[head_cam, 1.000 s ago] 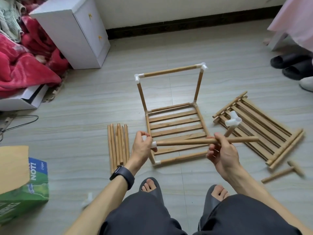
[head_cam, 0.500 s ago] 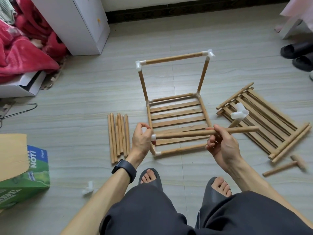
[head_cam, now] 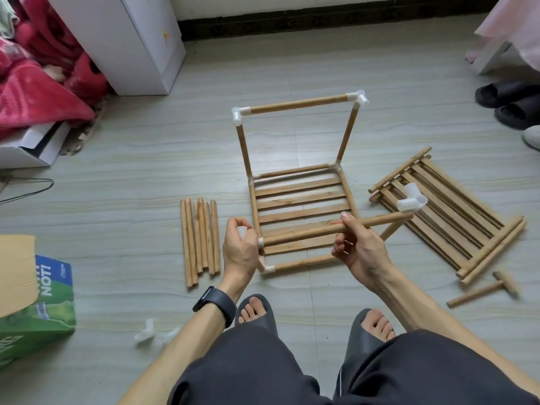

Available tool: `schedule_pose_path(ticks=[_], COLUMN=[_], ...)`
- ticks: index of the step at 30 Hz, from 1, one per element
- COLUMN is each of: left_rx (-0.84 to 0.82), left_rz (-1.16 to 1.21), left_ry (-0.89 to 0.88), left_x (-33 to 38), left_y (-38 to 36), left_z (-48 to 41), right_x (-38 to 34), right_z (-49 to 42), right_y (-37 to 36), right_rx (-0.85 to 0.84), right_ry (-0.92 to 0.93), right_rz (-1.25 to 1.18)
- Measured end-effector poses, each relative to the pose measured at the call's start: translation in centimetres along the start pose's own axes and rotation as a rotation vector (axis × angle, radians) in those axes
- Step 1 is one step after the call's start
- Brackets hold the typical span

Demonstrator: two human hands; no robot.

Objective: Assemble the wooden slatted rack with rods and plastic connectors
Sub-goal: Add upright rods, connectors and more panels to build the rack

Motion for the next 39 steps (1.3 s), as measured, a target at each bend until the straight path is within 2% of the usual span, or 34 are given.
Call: schedule_pose_path(ticks=[3,5,10,12,14,16,18,21,23,27,39], left_rx=[-0.089,-0.150,-0.261,-0.380,-0.572,-0.769,-0.930,-1.053,-1.052,-0.942,-0.870], left_rz=[-0.083,-0.200,-0.683,-0.743,-0.826,-0.891,-0.872,-0.722,-0.618,-0.647,-0.667], left_ry=[-0.004,-0.077,-0.500,-0.628,-0.689,-0.664,-0.565,-0.400,-0.343,-0.430,-0.462], left_x=[0.4,0.7,3.9,6.2,7.9,8.8,9.1,9.0,8.2,7.7,6.7], left_y=[0.1,0.4,-0.4,-2.8,-6.2,-9.9,-13.3,-16.9,-17.7,-16.2,-14.6], left_z=[-0.3,-0.7,-1.5,-1.3,-1.1,-0.9,-0.6,0.1,0.2,-0.6,-1.4], right_x=[-0.2,-0.4,-1.0,-1.1,-1.7,-3.0,-5.0,-7.8,-8.9,-9.5,-8.2], right_z=[0.4,0.9,2.1,2.7,3.3,3.9,4.3,3.8,2.8,-0.1,-1.4], right_y=[0.4,0.8,4.5,7.1,9.9,12.1,13.4,12.8,11.3,9.4,10.2], right_rx=[0.018,0.026,0.045,0.102,0.234,0.413,0.561,0.584,0.497,0.373,0.325], right_ry=[-0.044,-0.056,-0.054,-0.052,-0.019,0.081,0.214,0.328,0.332,0.274,0.260], right_rz=[0.037,0.065,0.142,0.136,0.099,0.075,0.120,0.285,0.424,0.666,0.548])
Point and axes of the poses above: each hand's wrist, its own z-axis away from the middle knuckle, its own y-axis out of the back of the hand, x = y × z, the point moved 4 cm from there along -z, towards the middle knuckle, and after that the axes turned 11 degrees about -y, right-handed, at the moved point
